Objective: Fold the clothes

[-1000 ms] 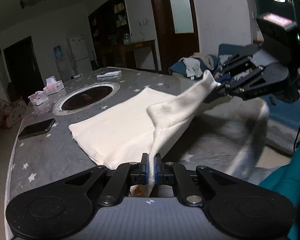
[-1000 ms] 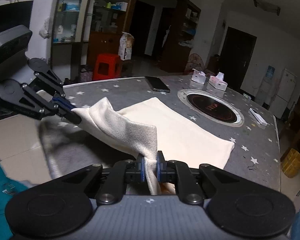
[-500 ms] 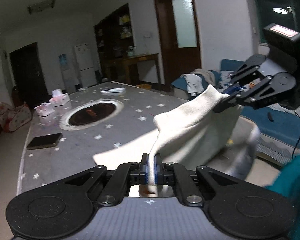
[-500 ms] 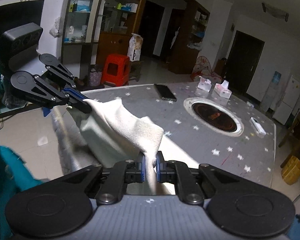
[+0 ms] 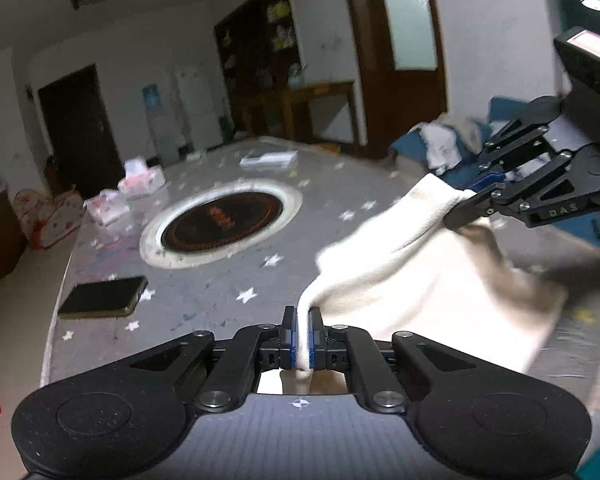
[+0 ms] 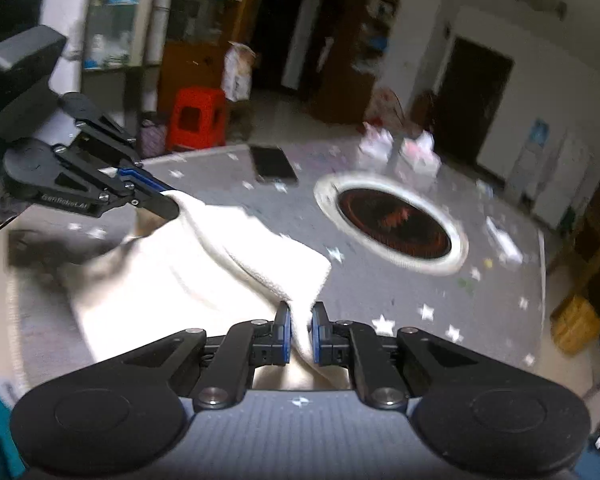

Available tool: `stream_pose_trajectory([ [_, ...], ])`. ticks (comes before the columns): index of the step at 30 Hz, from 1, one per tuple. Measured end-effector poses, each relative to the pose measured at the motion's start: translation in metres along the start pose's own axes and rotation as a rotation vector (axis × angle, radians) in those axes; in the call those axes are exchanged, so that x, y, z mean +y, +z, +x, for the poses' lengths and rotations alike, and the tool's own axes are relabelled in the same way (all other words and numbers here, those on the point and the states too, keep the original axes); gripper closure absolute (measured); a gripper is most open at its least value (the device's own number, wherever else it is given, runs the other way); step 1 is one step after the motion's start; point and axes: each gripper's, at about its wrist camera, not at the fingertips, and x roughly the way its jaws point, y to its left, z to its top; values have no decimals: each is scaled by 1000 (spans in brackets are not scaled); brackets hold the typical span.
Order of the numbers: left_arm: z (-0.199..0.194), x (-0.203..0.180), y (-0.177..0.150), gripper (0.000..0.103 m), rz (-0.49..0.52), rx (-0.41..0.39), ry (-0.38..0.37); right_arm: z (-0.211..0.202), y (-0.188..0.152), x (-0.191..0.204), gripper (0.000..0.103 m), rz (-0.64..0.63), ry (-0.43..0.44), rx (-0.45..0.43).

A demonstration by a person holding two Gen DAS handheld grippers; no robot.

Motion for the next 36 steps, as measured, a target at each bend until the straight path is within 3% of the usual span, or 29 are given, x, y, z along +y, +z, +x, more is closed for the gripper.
stream_pose_trajectory([
  [5, 37, 3, -11, 94, -28, 56, 38, 48, -20, -13, 89, 115, -16, 46],
  [9, 51, 8, -18, 91, -57, 80, 54, 61, -34, -23, 83, 207, -54, 42],
  [13, 57, 13, -22, 81, -76, 98, 90, 52, -41, -36, 78, 300, -92, 11],
  [17, 58, 23, -23, 79, -113, 108, 138, 33, -42, -39, 78, 323, -122, -13],
  [21, 49, 30, -17, 79, -171, 86, 169, 30, -30, -30, 79, 315, -59, -27],
  [23, 40, 29, -13, 82, -197, 65, 156, 37, -24, -23, 79, 313, -13, -26],
  [27, 26, 15, -6, 82, -212, 42, 53, 62, -12, -6, 80, 290, 55, -5],
  [32, 37, 0, 1, 82, -228, 81, -49, 95, -5, 4, 81, 310, 64, 56],
  [36, 55, -8, 5, 82, -256, 107, -65, 106, -8, 5, 80, 317, 56, 84],
])
